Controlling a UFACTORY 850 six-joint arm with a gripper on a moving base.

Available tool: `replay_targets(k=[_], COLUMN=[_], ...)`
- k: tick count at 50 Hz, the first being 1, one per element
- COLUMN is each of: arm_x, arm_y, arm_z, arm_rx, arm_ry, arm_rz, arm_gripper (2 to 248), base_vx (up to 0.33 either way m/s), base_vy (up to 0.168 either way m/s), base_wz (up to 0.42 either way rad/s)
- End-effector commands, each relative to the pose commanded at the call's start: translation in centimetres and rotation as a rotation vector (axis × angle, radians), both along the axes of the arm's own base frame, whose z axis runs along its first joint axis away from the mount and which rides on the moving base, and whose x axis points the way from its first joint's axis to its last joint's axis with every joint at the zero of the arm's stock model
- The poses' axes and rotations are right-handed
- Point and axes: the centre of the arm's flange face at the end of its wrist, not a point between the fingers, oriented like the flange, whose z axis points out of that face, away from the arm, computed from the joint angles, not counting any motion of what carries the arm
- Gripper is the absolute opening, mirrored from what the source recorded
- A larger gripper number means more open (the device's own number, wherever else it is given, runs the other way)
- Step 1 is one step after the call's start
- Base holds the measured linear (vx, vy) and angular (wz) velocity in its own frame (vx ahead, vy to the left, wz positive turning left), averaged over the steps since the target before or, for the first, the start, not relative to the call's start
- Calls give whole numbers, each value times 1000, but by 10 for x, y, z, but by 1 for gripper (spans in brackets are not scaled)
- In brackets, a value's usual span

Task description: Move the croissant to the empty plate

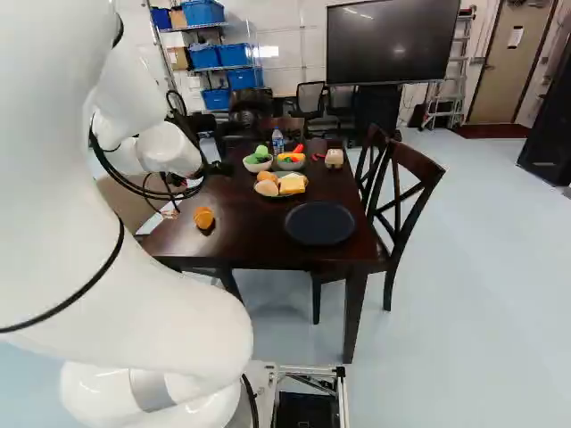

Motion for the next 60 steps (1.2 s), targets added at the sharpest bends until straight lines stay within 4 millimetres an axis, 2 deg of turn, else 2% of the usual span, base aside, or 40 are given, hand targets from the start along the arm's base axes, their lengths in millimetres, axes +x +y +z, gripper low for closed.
replay_targets(k=[30,60], arm_x=[1,20], arm_y=[6,18], arm_z=[21,12], arm_rx=[-47,-107], arm_ry=[125,288], arm_rz=[13,20], arm_gripper=[247,247], base_vx=[0,0], base_vy=[0,0], base_wz=[0,0])
